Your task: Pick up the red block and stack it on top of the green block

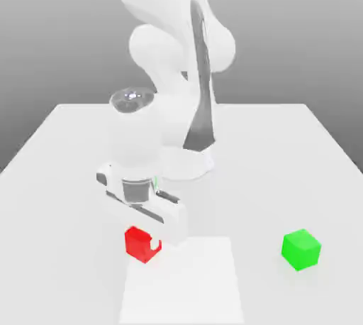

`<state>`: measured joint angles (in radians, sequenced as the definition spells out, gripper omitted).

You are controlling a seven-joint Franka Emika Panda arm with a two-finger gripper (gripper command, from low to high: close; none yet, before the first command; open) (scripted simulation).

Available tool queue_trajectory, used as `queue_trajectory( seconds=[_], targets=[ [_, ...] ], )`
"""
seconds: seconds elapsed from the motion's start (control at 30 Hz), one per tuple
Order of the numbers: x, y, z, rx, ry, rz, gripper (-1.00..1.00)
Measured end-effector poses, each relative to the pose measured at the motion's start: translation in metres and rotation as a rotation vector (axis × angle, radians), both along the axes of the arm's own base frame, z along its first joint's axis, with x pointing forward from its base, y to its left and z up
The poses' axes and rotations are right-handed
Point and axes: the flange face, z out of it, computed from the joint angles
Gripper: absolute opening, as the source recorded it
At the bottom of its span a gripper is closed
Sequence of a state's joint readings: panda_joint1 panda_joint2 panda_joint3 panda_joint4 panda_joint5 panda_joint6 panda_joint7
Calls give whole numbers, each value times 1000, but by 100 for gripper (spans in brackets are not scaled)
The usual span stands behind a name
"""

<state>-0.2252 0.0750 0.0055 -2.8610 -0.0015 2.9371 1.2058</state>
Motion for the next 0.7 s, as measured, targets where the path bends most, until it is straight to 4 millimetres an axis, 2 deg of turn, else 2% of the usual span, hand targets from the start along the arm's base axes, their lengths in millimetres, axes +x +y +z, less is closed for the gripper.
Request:
queue_trajectory(
  seconds=[0.1, 0.17, 0.43, 0.7],
  targets=[
    [-1, 0, 26, 0, 0, 1, -100],
    [5, 17, 34, -2, 0, -5, -100],
    [30, 111, 47, -7, -4, -94, -100],
    [28, 215, 59, -5, -5, -192, -100]
  ],
)
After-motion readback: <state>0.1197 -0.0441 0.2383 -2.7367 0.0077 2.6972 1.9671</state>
